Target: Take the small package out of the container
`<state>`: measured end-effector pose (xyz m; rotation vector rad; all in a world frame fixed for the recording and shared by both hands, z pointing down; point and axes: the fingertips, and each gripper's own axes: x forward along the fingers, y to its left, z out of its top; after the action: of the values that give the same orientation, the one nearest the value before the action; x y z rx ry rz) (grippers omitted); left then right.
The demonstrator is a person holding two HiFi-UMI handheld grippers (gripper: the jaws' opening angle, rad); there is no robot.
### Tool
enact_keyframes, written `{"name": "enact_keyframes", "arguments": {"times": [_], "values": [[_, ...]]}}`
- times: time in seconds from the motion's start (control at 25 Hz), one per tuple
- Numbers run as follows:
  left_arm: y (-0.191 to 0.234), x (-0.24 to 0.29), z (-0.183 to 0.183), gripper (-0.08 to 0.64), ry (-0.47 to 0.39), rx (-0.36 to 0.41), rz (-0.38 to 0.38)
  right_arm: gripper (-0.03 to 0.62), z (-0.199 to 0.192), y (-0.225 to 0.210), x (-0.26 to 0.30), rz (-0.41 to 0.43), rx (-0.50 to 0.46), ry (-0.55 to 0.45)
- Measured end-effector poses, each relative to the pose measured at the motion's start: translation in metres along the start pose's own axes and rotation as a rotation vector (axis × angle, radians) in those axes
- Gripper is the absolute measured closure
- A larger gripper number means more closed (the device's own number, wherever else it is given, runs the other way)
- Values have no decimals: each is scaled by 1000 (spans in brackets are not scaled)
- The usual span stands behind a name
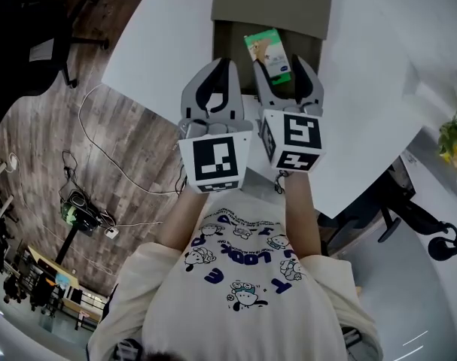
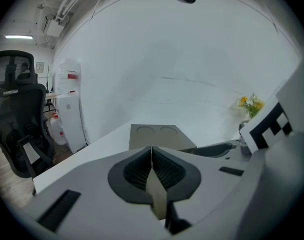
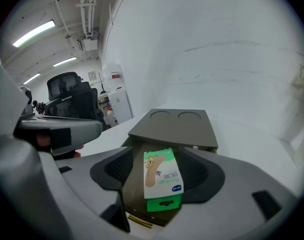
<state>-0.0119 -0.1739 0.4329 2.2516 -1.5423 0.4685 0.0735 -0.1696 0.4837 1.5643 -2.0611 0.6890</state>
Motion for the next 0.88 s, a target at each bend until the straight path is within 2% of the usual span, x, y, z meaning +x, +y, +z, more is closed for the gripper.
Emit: {"name": "enact_keyframes", "arguments": {"times": [0.4, 0.88], "values": [[4, 10, -4, 543, 7, -15, -10, 321, -10, -2, 20, 1, 7, 79], [11, 21, -12, 541, 31, -37, -8, 298, -33, -6, 42, 41, -8, 244]]}}
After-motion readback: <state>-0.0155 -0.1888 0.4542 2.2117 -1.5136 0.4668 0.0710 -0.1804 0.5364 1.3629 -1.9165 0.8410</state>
